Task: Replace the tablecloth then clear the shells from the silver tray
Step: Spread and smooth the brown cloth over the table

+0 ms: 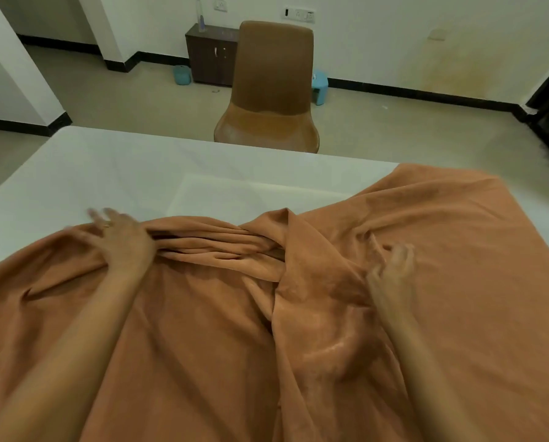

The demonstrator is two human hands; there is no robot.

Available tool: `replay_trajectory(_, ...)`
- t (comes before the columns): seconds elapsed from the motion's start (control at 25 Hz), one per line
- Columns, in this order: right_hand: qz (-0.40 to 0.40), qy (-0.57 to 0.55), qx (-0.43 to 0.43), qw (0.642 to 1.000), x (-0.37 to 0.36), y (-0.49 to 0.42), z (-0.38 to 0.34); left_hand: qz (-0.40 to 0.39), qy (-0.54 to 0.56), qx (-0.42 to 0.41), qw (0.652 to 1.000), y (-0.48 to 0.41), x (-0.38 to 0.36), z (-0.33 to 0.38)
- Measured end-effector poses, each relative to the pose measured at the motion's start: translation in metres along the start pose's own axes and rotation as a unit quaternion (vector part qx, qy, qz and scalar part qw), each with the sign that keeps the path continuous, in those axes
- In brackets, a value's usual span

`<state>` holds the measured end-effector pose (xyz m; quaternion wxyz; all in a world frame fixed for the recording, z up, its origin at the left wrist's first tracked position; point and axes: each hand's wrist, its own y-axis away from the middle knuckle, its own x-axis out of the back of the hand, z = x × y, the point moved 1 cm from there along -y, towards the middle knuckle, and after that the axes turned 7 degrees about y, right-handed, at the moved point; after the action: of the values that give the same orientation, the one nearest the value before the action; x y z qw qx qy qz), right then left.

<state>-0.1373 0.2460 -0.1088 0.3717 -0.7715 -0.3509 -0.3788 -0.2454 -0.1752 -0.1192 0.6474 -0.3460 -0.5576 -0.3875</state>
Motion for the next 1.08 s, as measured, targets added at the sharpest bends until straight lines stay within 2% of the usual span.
replay_trajectory(0.04, -0.018, -0.072, 0.042, 0.996, -0.002, -0.008, -0.036, 0.027, 0.056, -0.143, 0.988, 0.014, -0.005, 0.022)
replay_trajectory(0.08, -0.077, -0.128, 0.081, 0.986, -0.009, -0.016, -0.070, -0.003, 0.094, -0.237, 0.967, 0.029, -0.013, 0.037)
replay_trajectory(0.12, -0.151, -0.138, 0.109, 0.973, -0.022, -0.020, -0.100, -0.048, 0.120, -0.265, 0.956, 0.043, -0.022, 0.046)
replay_trajectory(0.2, -0.243, -0.031, 0.153, 0.957, -0.056, -0.026, -0.139, -0.096, 0.149, -0.229, 0.957, 0.059, -0.043, 0.050)
replay_trajectory(0.28, -0.255, 0.067, 0.160, 0.951, -0.082, -0.028, -0.148, -0.079, 0.142, -0.208, 0.965, 0.067, -0.053, 0.045)
replay_trajectory(0.36, -0.247, -0.042, 0.115, 0.961, -0.086, -0.033, -0.148, -0.074, 0.117, -0.198, 0.970, 0.065, -0.055, 0.044)
replay_trajectory(0.4, -0.220, -0.122, 0.084, 0.964, -0.079, -0.038, -0.149, -0.079, 0.107, -0.178, 0.975, 0.060, -0.054, 0.042)
replay_trajectory(0.48, -0.076, -0.248, 0.003, 0.966, -0.051, -0.059, -0.150, -0.080, 0.106, -0.112, 0.985, 0.045, -0.051, 0.033)
replay_trajectory(0.56, 0.101, -0.370, -0.077, 0.920, -0.011, -0.084, -0.132, -0.078, 0.104, -0.024, 0.991, 0.025, -0.046, 0.005)
replay_trajectory(0.6, 0.141, -0.395, -0.096, 0.903, 0.002, -0.094, -0.115, -0.082, 0.099, 0.031, 0.991, 0.012, -0.042, -0.013)
replay_trajectory(0.64, 0.124, -0.376, -0.095, 0.913, 0.011, -0.099, -0.097, -0.085, 0.095, 0.097, 0.987, -0.002, -0.036, -0.034)
replay_trajectory(0.68, 0.059, -0.335, -0.080, 0.937, 0.013, -0.099, -0.080, -0.075, 0.101, 0.169, 0.978, -0.013, -0.028, -0.052)
replay_trajectory(0.72, -0.037, -0.296, -0.052, 0.953, 0.010, -0.093, -0.067, -0.039, 0.109, 0.228, 0.967, -0.018, -0.016, -0.062)
replay_trajectory(0.76, -0.134, -0.256, -0.012, 0.957, 0.001, -0.084, -0.057, 0.017, 0.121, 0.239, 0.963, -0.018, -0.005, -0.064)
replay_trajectory(0.8, -0.208, -0.224, 0.026, 0.952, -0.006, -0.073, -0.051, 0.082, 0.136, 0.178, 0.971, -0.011, 0.001, -0.056)
replay_trajectory(0.84, -0.240, -0.197, 0.049, 0.949, -0.013, -0.062, -0.044, 0.132, 0.145, 0.077, 0.978, 0.002, 0.003, -0.042)
replay_trajectory(0.88, -0.247, -0.179, 0.052, 0.951, -0.021, -0.050, -0.038, 0.149, 0.142, -0.032, 0.978, 0.024, 0.000, -0.025)
replay_trajectory(0.92, -0.239, -0.171, 0.037, 0.955, -0.028, -0.039, -0.032, 0.112, 0.147, -0.099, 0.978, 0.049, -0.005, -0.007)
replay_trajectory(0.96, -0.225, -0.162, 0.012, 0.961, -0.037, -0.029, -0.025, 0.043, 0.151, -0.123, 0.980, 0.071, -0.012, 0.008)
replay_trajectory(1.04, -0.213, -0.092, 0.016, 0.973, -0.056, -0.011, -0.018, -0.088, 0.116, -0.102, 0.984, 0.094, -0.036, 0.021)
replay_trajectory(1.08, -0.213, -0.043, 0.035, 0.976, -0.065, -0.006, -0.016, -0.103, 0.088, -0.100, 0.986, 0.089, -0.044, 0.020)
